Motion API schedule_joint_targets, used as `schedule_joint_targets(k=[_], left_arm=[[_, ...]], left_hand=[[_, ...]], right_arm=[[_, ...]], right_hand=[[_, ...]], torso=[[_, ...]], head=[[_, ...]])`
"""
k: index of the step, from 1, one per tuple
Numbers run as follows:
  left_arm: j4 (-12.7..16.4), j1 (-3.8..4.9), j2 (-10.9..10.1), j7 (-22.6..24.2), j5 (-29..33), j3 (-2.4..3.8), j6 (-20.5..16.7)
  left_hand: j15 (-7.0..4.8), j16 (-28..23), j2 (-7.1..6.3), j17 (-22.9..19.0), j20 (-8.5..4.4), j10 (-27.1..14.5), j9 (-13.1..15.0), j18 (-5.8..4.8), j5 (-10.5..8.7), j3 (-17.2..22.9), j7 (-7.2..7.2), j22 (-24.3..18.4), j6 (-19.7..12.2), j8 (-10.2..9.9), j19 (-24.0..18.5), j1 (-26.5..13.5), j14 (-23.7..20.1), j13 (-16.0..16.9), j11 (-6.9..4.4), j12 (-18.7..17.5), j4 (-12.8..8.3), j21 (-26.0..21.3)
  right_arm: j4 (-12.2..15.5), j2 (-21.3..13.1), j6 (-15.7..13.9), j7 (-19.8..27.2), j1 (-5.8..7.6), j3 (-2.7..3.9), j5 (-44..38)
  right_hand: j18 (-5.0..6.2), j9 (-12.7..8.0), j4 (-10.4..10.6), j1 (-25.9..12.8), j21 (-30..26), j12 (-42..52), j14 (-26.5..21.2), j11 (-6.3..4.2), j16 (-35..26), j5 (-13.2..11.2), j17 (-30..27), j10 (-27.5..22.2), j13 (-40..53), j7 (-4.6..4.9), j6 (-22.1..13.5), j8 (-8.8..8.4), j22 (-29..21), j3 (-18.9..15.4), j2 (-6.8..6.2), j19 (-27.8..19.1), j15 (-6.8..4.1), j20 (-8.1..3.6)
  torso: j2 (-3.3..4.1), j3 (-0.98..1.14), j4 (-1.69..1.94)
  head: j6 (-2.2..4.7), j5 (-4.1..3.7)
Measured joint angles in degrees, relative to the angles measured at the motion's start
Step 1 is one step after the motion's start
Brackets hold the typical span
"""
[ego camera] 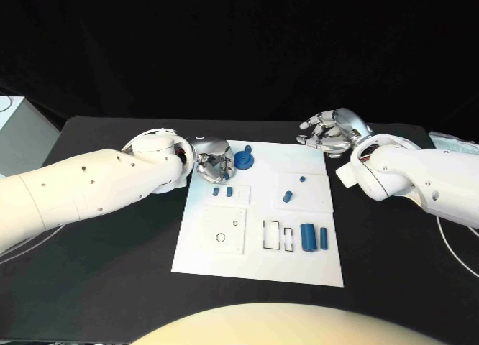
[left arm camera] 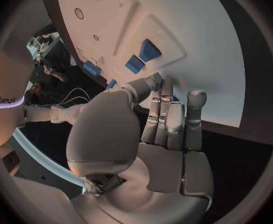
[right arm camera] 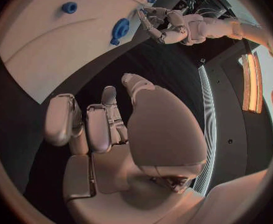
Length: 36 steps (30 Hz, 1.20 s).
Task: Assemble the parts on the task board
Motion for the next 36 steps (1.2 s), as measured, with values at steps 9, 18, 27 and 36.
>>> schedule_joint_targets(k=[9,18,27,36], left_arm=[[0.5,-0.42,-0.6,0.1,-0.3,-0.16,-0.5],[0.7,-0.61,-0.8,0.0,-0.3,-0.28,-0.6],[1.0,-0.7,-1.1,-0.2,-0.2,-0.34,-0.5],[1.1,-0.79,-1.2,-0.4,-0.2,-0.32,-0.5]], left_hand=[[0.02,0.0,0.02,-1.4,-0.01,-5.1,0.4,0.0,0.02,0.0,0.19,-0.9,-2.9,-1.6,-0.4,0.0,-0.5,3.3,0.63,4.3,0.0,-1.1],[0.22,-0.2,0.03,-2.0,0.17,-7.1,0.5,0.0,0.02,0.2,0.66,-1.3,-4.5,-2.4,-0.7,0.0,-0.7,4.7,0.78,6.3,0.2,-1.4],[0.42,-0.2,0.02,-2.1,0.19,-8.9,0.8,0.01,0.02,0.2,0.48,-1.2,-5.3,-2.8,-1.0,0.0,-0.9,6.5,0.73,9.9,0.2,-1.6],[0.42,-0.2,0.02,-1.5,0.2,-10.2,1.0,0.01,0.02,0.4,0.4,-0.9,-6.0,-2.8,-1.0,0.0,-0.9,7.9,0.63,12.9,0.4,-1.6]], right_arm=[[0.0,-0.2,0.1,0.0,0.0,0.0,0.0],[0.1,-0.2,0.2,0.0,0.0,0.0,0.0],[-0.2,-0.1,0.3,-0.1,0.0,0.0,0.0],[-0.4,0.0,0.3,-0.1,-0.06,0.0,0.0]], right_hand=[[0.0,-0.1,0.0,0.0,-0.4,0.0,0.0,0.0,0.0,0.2,-0.1,0.0,-0.2,0.0,0.0,0.0,0.0,0.0,0.0,0.0,0.0,0.0],[0.0,-0.1,0.0,0.0,-0.4,0.0,-0.2,0.0,0.0,0.2,-0.1,0.0,-0.2,-0.01,0.0,0.0,0.0,0.0,0.0,0.0,0.21,0.0],[0.0,-0.1,0.0,0.0,-0.6,0.0,-0.2,0.01,0.0,0.2,-0.2,0.0,-0.3,-0.01,0.0,0.0,0.0,0.0,0.0,-0.1,0.21,0.12],[0.0,-0.1,0.0,0.0,-0.6,0.0,-0.2,0.02,0.0,0.2,-0.2,0.0,-0.3,-0.01,0.0,0.0,0.0,0.0,0.0,-0.2,0.21,0.21]], torso=[[-0.02,0.02,0.03],[-0.02,-0.02,0.03],[-0.01,-0.07,0.01],[0.01,-0.07,0.01]], head=[[0.15,0.01],[0.26,0.1],[0.1,0.01],[0.14,0.08]])
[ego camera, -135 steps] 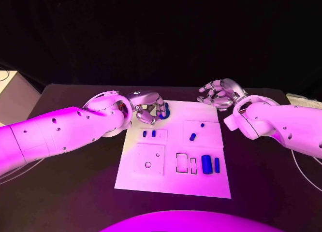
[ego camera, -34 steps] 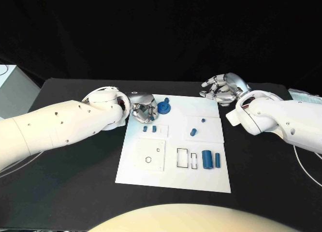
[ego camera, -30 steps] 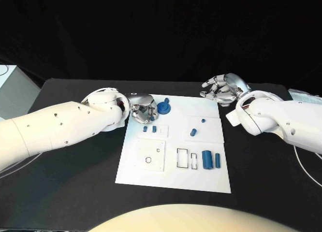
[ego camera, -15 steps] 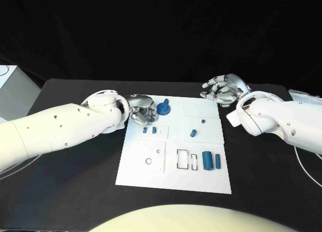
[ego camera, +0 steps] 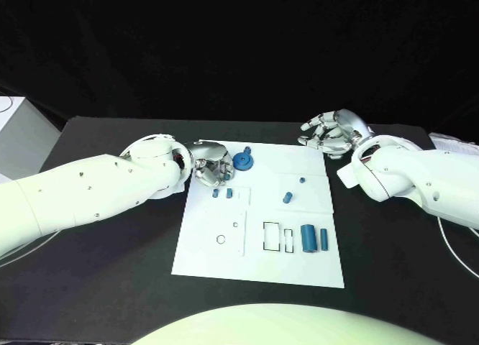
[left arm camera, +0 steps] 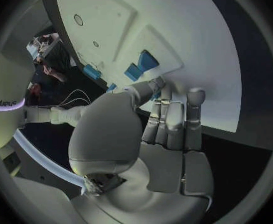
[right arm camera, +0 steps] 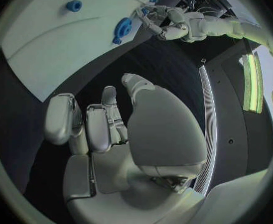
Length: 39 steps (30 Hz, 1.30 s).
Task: Assemble the parts on the task board
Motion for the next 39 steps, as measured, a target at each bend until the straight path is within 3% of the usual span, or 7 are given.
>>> schedule_joint_targets(k=[31,36,39], left_arm=[[0.9,-0.09,-1.2,-0.4,0.1,0.34,-0.9],[0.7,-0.09,-1.2,-0.4,0.1,0.38,-1.4],[0.1,-0.11,-1.3,-0.4,0.1,0.55,-1.7]], left_hand=[[-0.62,0.7,-0.68,1.5,-0.29,-2.2,-0.2,-0.01,0.0,1.2,-0.79,0.5,-4.5,-2.2,0.7,-0.2,0.6,2.1,-0.5,5.3,0.5,0.3],[-0.56,0.7,-1.06,0.3,-0.34,-3.2,-0.6,0.0,0.0,1.4,-1.16,-0.4,-6.0,-2.8,0.1,-0.2,0.4,2.1,-0.28,6.0,0.7,-0.2],[-0.09,-0.9,-1.06,-4.1,-0.17,-5.2,-0.8,-0.01,0.0,1.5,-1.01,-2.8,-6.9,-3.0,-2.5,-0.2,-2.8,1.9,0.3,6.0,0.9,-2.4]], right_arm=[[-0.1,0.1,0.1,-0.1,-0.3,0.0,0.0],[-0.1,0.1,0.2,-0.1,-0.34,0.0,0.0],[-0.1,0.0,0.2,-0.1,-0.36,0.0,0.0]], right_hand=[[0.0,-0.1,0.2,0.0,0.0,0.0,0.0,-0.13,0.0,0.0,0.0,-0.1,-0.1,0.22,-0.2,0.0,0.0,0.2,0.0,0.0,0.0,0.0],[0.0,0.0,0.1,0.0,0.0,0.0,0.0,-0.12,0.0,0.0,0.0,-0.1,-0.1,0.31,-0.1,0.0,0.0,0.3,0.0,0.0,0.0,0.0],[0.0,0.0,-0.3,0.1,-0.2,0.0,0.0,-0.12,-0.2,0.0,0.0,-0.1,-0.3,0.31,-0.1,0.21,0.0,0.7,-0.05,0.0,0.0,0.0]], torso=[[-0.02,0.07,0.0],[-0.03,0.08,-0.01],[-0.03,0.07,-0.01]], head=[[0.13,0.21],[0.27,0.22],[0.41,0.22]])
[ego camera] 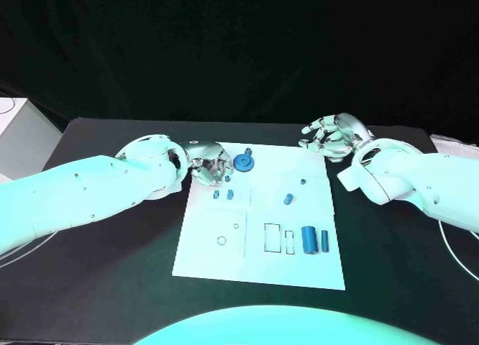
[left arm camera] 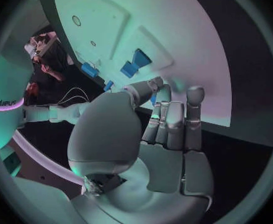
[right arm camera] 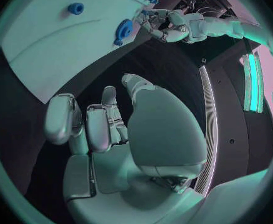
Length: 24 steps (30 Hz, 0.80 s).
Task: Assemble the parts on the task board
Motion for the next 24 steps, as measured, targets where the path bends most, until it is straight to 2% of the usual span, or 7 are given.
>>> schedule_joint_targets(k=[2,3,5,7,14,20,24], left_arm=[[-0.4,-0.01,-0.2,0.0,0.3,0.28,-0.2],[-0.6,-0.01,-0.4,0.0,0.6,0.41,-0.3],[-0.9,-0.01,-0.8,0.0,1.3,0.7,-0.5],[-1.1,0.0,-1.4,0.0,2.8,1.22,-0.7],[-1.1,0.26,-4.4,0.1,11.3,2.55,-0.9],[0.0,0.44,-7.5,2.8,24.8,2.85,-1.7],[2.0,0.45,-9.9,7.0,35.7,2.87,-2.0]], left_hand=[[0.19,-0.6,-0.1,-1.6,0.19,-0.5,0.0,0.08,0.0,0.1,0.18,-1.0,-0.1,0.0,-1.1,0.1,-1.1,-0.2,0.37,0.0,-0.1,-0.9],[0.34,-1.5,-0.34,-3.7,0.33,-1.2,0.0,0.93,0.0,0.5,0.77,-2.2,0.1,0.0,-2.5,0.7,-2.6,-0.5,0.53,0.0,-0.5,-2.0],[1.28,-6.5,-0.68,-14.7,0.84,-3.6,0.0,0.93,0.0,1.2,1.57,-3.4,0.8,0.6,-5.3,1.5,-10.8,-1.6,1.76,-1.7,-1.2,-3.4],[1.65,-8.2,-0.65,-18.1,1.21,-4.0,0.0,0.95,0.0,1.3,1.74,-3.5,1.0,0.8,-6.3,1.5,-13.3,-2.2,2.21,-2.0,-1.3,-3.7],[2.58,-14.2,0.0,-23.2,2.12,-5.1,-0.2,0.93,0.0,1.9,2.93,-2.8,2.2,1.7,-10.5,2.6,-17.9,-5.0,3.21,-3.8,-2.7,-4.0],[2.65,-16.6,1.16,-25.2,2.42,-3.7,-0.3,0.93,0.0,1.7,3.88,-3.1,3.5,2.6,-11.4,2.7,-18.4,-6.6,3.33,-3.8,-2.8,-4.6],[2.67,-17.3,1.48,-25.9,2.74,-1.7,-0.3,0.93,0.0,-1.5,3.57,-4.4,4.2,3.3,-11.7,1.5,-18.4,-8.2,2.96,-4.7,-1.7,-6.6]], right_arm=[[0.0,0.0,0.1,0.0,-0.03,0.0,-0.1],[0.1,0.0,0.2,0.0,-0.05,0.0,-0.2],[0.1,-0.2,0.4,0.1,-0.07,0.0,-0.5],[0.3,-0.5,0.9,0.2,-0.09,0.0,-1.2],[1.2,-2.6,3.4,0.3,-0.1,0.0,-6.9],[4.5,-5.5,5.9,-0.2,-0.14,-0.02,-17.1],[7.3,-6.8,7.4,-1.5,-0.55,-0.12,-25.8]], right_hand=[[0.0,0.0,-0.6,0.9,-0.2,-1.1,-0.2,0.09,-0.1,-1.0,-0.1,-0.3,-0.9,-0.12,0.7,0.46,0.0,1.0,-0.48,-0.2,-0.22,-0.17],[0.0,0.0,-0.9,1.5,-0.2,-1.9,-0.2,-0.02,-0.2,-1.6,-0.1,-0.4,-1.6,-0.21,1.1,0.46,0.0,1.7,-0.41,-0.2,-0.21,-0.22],[0.0,-0.2,-1.5,2.4,-0.3,-5.2,-0.2,-0.14,-0.2,-3.4,0.3,-0.5,-4.3,-0.69,2.0,0.46,0.0,3.9,-0.8,-0.2,-0.21,-0.21],[-0.01,-0.6,-2.1,2.8,-0.3,-10.3,-0.5,-1.01,-0.7,-4.6,-0.2,0.5,-8.5,-1.3,3.6,0.35,0.0,6.6,-1.1,-0.2,-0.54,-0.67],[0.0,-1.6,-5.1,2.3,-1.6,-25.8,-0.3,-0.82,-2.5,-5.5,-1.9,3.9,-20.9,-1.23,7.6,-1.99,0.0,11.5,-2.23,-0.1,-0.93,-0.75],[0.0,-1.8,-7.5,1.9,-1.5,-32.7,-0.1,-0.05,-2.9,-4.4,-2.2,4.8,-26.6,-0.96,9.2,-2.99,0.0,12.5,-2.63,0.0,-0.72,-0.73],[0.0,-1.8,-7.8,1.8,-0.9,-34.1,0.0,-0.16,-2.9,-4.3,-2.2,5.2,-27.9,-0.83,9.9,-2.99,0.0,12.7,-2.76,0.3,-0.6,-0.73]], torso=[[-0.02,0.0,-0.03],[-0.04,0.02,-0.03],[-0.08,0.03,-0.06],[-0.13,0.03,-0.06],[-0.36,0.07,0.0],[-0.4,0.07,-0.01],[-0.35,0.11,-0.01]], head=[[0.3,0.0],[0.42,0.0],[0.63,0.0],[0.84,0.0],[1.53,-0.07],[2.2,-0.61],[2.46,-0.94]])
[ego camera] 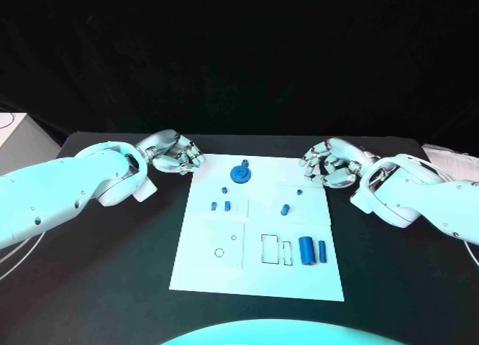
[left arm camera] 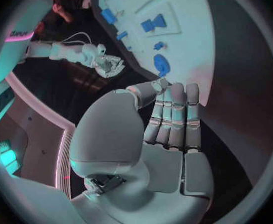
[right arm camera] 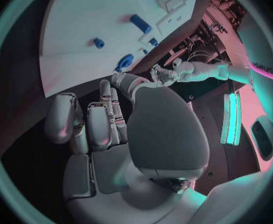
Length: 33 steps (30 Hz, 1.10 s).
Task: Assemble the parts on the task board
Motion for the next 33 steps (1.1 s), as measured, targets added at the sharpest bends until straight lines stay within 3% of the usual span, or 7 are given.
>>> schedule_joint_targets(k=[4,7,13,19,29,33], left_arm=[[2.0,0.0,-1.7,3.9,10.2,0.0,-0.4],[3.2,-0.01,-2.7,6.1,16.5,0.0,-1.1],[5.1,-0.1,-3.8,9.0,24.9,-0.04,-2.5],[6.6,-0.16,-4.3,11.0,29.7,-0.07,-3.6],[7.2,-0.19,-4.5,11.8,32.3,-0.07,-5.9],[7.3,-0.19,-4.5,11.7,32.7,-0.07,-6.9]], left_hand=[[0.08,-0.9,0.25,-0.7,0.09,0.9,-0.3,0.0,0.0,-2.5,0.0,-2.2,0.0,0.2,-0.1,-1.0,-0.5,-1.8,0.11,-1.6,1.3,-3.0],[0.4,-1.8,-0.37,-1.4,0.36,1.6,-0.6,0.0,0.0,-4.1,0.41,-4.1,-0.4,0.2,1.1,-2.2,-0.2,-2.7,0.22,-2.3,2.4,-5.3],[0.53,-7.5,-0.65,-4.0,0.38,3.1,-1.0,0.0,0.0,-6.0,0.41,-9.5,-0.4,0.2,3.0,-2.5,0.0,-5.6,0.41,-6.2,4.1,-12.0],[0.87,-8.8,-0.65,-4.6,0.7,3.4,-1.1,-0.01,0.0,-6.3,0.44,-10.7,-0.4,0.2,3.7,-2.5,0.4,-6.5,0.43,-7.2,4.4,-13.3],[0.85,-9.0,-1.03,-4.6,0.71,3.7,-1.3,-0.01,0.0,-6.9,0.72,-11.5,-0.7,0.2,4.4,-2.8,0.8,-6.8,0.67,-7.6,5.1,-14.2],[0.89,-9.0,-1.03,-4.6,0.81,3.7,-1.4,-0.01,0.0,-7.1,0.72,-11.6,-0.7,0.2,4.5,-2.8,1.2,-6.9,0.67,-7.6,5.2,-14.4]], right_arm=[[1.5,-0.6,0.9,-2.3,-0.71,-0.1,-8.3],[2.2,-0.7,1.0,-4.2,-1.5,-0.11,-13.7],[2.9,-0.4,0.5,-7.7,-2.96,-0.23,-21.3],[2.9,0.5,-0.3,-11.4,-3.56,-0.2,-26.1],[2.3,2.6,-1.0,-14.4,-4.8,-0.23,-29.3],[1.9,3.4,-1.5,-15.0,-5.1,-0.14,-29.9]], right_hand=[[0.0,0.0,-0.3,-0.9,0.0,-1.3,0.1,0.2,0.0,0.0,-0.1,0.2,-1.2,0.07,0.1,-0.51,0.0,-0.3,-0.91,0.0,0.08,0.0],[0.0,0.0,-0.5,-1.3,-0.4,-1.9,0.1,0.24,-0.5,0.0,-0.6,0.3,-1.8,0.03,0.2,-0.61,0.0,-0.6,-1.24,0.0,0.08,0.0],[0.0,-0.1,-0.8,-2.1,-0.4,-3.3,0.1,0.06,-0.7,-0.3,-0.8,0.5,-3.1,-0.09,0.5,-1.12,0.0,-1.8,-1.02,0.0,0.08,0.0],[0.0,-0.2,-0.8,-2.6,-0.4,-4.2,0.3,0.38,-0.7,-0.3,-0.7,0.2,-4.1,-0.1,0.5,-1.33,0.0,-2.5,-1.1,0.1,0.28,0.11],[0.0,-0.4,-0.9,-2.9,-0.8,-5.1,0.3,0.69,-0.7,-0.4,-0.6,-0.1,-5.0,-0.09,0.5,-1.96,0.0,-3.0,-0.79,0.2,0.28,0.21],[0.0,-0.5,-0.7,-2.5,-0.4,-5.5,0.3,0.52,-0.7,-3.4,-0.4,0.8,-6.2,-0.02,1.3,-2.44,0.0,-1.4,-0.33,0.6,0.28,0.2]], torso=[[-0.03,-0.07,0.01],[-0.05,-0.1,0.01],[-0.08,-0.25,0.02],[-0.04,-0.28,0.1],[0.01,-0.16,0.09],[0.01,-0.12,0.1]], head=[[0.03,-0.62],[0.13,-0.97],[0.31,-1.99],[0.36,-3.31],[0.06,-3.74],[-0.11,-3.72]])
